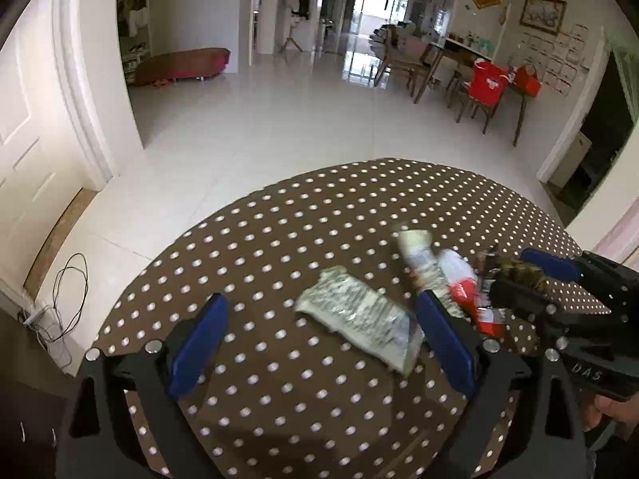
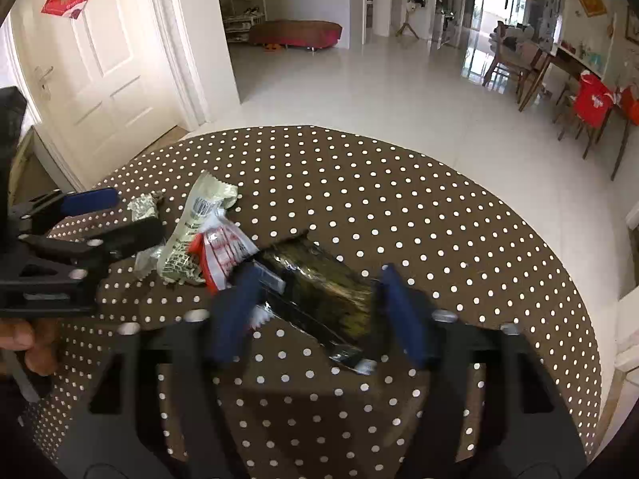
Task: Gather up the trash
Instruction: 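Grasp the crumpled silver wrapper with the left tool while the right tool grasps the dark camouflage snack bag, then carry the silver wrapper and dark snack bag over the blue bucket and release both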
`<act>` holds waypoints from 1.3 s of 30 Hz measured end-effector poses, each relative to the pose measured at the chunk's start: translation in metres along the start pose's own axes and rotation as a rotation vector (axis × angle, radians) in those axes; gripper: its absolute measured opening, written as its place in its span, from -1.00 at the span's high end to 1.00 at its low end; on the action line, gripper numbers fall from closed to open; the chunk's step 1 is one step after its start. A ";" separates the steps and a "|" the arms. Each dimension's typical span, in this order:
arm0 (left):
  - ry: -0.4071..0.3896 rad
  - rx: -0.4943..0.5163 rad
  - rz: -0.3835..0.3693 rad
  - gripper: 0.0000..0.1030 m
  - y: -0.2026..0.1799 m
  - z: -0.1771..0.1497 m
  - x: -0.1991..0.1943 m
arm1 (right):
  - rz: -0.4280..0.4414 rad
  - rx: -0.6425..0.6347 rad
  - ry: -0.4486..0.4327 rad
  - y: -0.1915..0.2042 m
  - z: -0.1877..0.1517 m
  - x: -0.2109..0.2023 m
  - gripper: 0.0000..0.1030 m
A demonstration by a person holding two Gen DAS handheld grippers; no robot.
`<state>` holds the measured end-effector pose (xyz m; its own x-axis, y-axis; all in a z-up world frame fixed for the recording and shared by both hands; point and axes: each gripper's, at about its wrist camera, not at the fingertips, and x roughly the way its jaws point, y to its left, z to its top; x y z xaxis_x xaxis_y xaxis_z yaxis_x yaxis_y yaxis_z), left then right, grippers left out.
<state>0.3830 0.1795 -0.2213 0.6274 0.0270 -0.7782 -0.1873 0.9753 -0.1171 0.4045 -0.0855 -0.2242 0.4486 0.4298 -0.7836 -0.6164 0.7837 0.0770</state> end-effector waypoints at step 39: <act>-0.046 0.138 -0.282 0.56 -0.056 -0.112 -0.097 | -0.012 0.284 -0.122 -0.008 -0.103 -0.128 0.61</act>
<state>0.2481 0.0977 -0.2084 0.6739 -0.2420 -0.6981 0.1015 0.9662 -0.2370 0.2854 -0.1933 -0.1882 0.5401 0.4570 -0.7067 -0.4125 0.8757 0.2510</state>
